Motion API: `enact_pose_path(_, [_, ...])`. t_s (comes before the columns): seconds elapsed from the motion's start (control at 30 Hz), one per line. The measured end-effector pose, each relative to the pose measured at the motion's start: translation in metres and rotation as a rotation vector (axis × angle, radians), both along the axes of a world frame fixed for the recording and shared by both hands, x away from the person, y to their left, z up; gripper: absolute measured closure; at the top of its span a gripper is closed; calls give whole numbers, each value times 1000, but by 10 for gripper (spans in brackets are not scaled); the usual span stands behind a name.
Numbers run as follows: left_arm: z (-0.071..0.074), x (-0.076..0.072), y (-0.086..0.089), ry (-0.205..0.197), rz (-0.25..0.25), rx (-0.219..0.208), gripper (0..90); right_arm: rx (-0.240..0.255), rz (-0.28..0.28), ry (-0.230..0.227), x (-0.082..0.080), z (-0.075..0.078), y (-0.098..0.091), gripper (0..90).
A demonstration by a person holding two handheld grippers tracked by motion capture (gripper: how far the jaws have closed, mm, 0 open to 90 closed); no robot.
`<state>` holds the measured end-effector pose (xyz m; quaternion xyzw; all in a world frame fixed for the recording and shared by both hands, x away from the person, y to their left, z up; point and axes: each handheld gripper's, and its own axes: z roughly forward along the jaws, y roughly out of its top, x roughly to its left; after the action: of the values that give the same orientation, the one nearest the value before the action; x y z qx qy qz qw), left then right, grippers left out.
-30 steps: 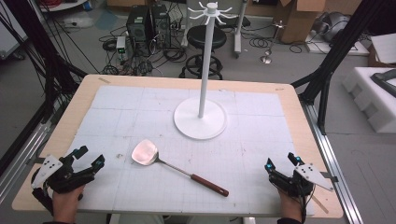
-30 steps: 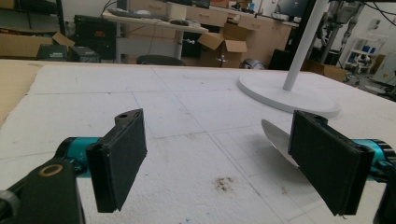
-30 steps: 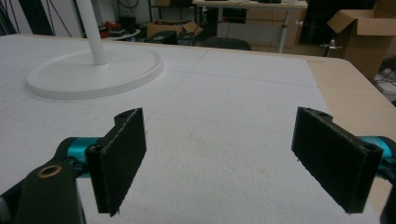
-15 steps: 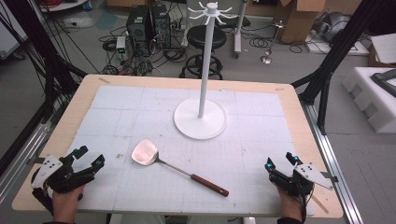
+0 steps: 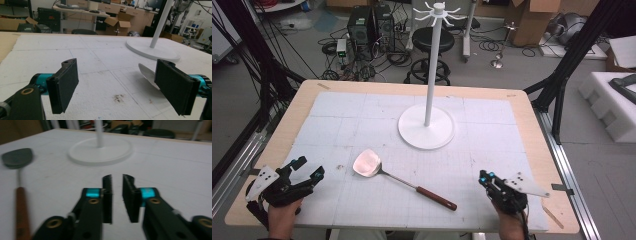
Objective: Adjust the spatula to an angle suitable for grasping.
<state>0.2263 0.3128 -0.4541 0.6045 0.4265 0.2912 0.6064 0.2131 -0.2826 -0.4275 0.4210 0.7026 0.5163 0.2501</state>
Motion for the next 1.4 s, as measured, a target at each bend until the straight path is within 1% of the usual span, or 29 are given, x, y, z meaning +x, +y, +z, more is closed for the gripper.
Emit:
enact_pose_path(0.07, [0, 0, 0, 4, 0, 1, 200, 0, 61, 36, -2, 1, 17, 897])
enact_pose_path(0.1, [0, 0, 0, 6, 0, 0, 200, 0, 61, 36, -2, 1, 17, 897])
enact_pose_path(0.17, [0, 1, 0, 8, 0, 2, 201, 1, 116, 57, -4, 2, 33, 898])
enact_pose_path(0.2, [0, 1, 0, 10, 1, 3, 202, 0, 185, 72, -8, 3, 50, 897])
enact_pose_path(0.27, [0, 1, 0, 10, 1, 2, 202, -8, 208, 75, -10, 3, 55, 897])
enact_pose_path(0.3, [0, 1, -1, 11, 1, 1, 202, -28, 271, 111, -15, 2, 72, 897])
enact_pose_path(0.33, [0, 1, 0, 12, -1, 3, 202, -28, 271, 111, -15, 2, 72, 897])
enact_pose_path(0.37, [0, 1, 0, 12, -2, 4, 202, -76, 322, 135, -18, -1, 86, 898])
enact_pose_path(0.4, [0, 1, 0, 12, -3, 4, 202, -96, 344, 140, -19, -2, 91, 897])
enact_pose_path(0.43, [0, 1, 0, 12, -4, 4, 202, -96, 344, 140, -19, -2, 91, 897])
enact_pose_path(0.47, [0, 1, 0, 12, -4, 3, 202, -140, 409, 161, -21, -7, 103, 898])
enact_pose_path(0.5, [0, 1, 0, 12, -4, 3, 202, -140, 409, 161, -21, -7, 103, 898])
enact_pose_path(0.53, [0, 1, 0, 12, -4, 2, 202, -159, 446, 191, -21, -11, 110, 897])
enact_pose_path(0.57, [0, 1, 0, 12, -4, 2, 202, -159, 446, 191, -21, -11, 110, 897])
enact_pose_path(0.63, [0, 1, 0, 13, -3, 3, 202, -215, 471, 218, -20, -14, 119, 898])
enact_pose_path(0.73, [0, 2, 0, 15, -3, 2, 202, -272, 455, 240, -17, -18, 124, 898])
enact_pose_path(0.8, [0, 1, 0, 16, -4, 2, 202, -290, 434, 255, -14, -20, 124, 898])
enact_pose_path(0.83, [0, 2, 0, 15, -4, 2, 202, -282, 434, 253, -12, -20, 122, 898])
enact_pose_path(1.0, [0, 2, 0, 17, -4, 0, 202, -327, 349, 255, -5, -17, 116, 898])
enact_pose_path(1.03, [0, 2, 0, 17, -4, 0, 202, -327, 349, 255, -5, -17, 116, 898])
enact_pose_path(1.07, [0, 2, 0, 17, -4, 0, 202, -325, 301, 254, 2, -15, 109, 899])
enact_pose_path(1.13, [0, 2, 0, 19, -5, -1, 202, -321, 287, 261, 5, -15, 106, 899])
enact_pose_path(1.17, [0, 2, 0, 22, -5, 2, 202, -312, 225, 273, 14, -15, 99, 899])
enact_pose_path(1.23, [0, 2, 0, 23, -5, 1, 202, -311, 207, 276, 17, -16, 97, 898])
enact_pose_path(1.27, [0, 3, 0, 26, -4, 0, 202, -311, 164, 284, 26, -16, 94, 899])
enact_pose_path(1.3, [0, 3, 0, 26, -4, 0, 202, -311, 164, 284, 26, -16, 94, 899])
enact_pose_path(1.33, [0, 3, 0, 26, -4, -1, 202, -311, 133, 290, 34, -16, 92, 899])
enact_pose_path(1.37, [0, 3, 0, 26, -5, -1, 202, -311, 133, 290, 34, -16, 92, 899])
enact_pose_path(1.4, [0, 3, 0, 26, -3, -3, 202, -316, 95, 291, 42, -16, 91, 899])
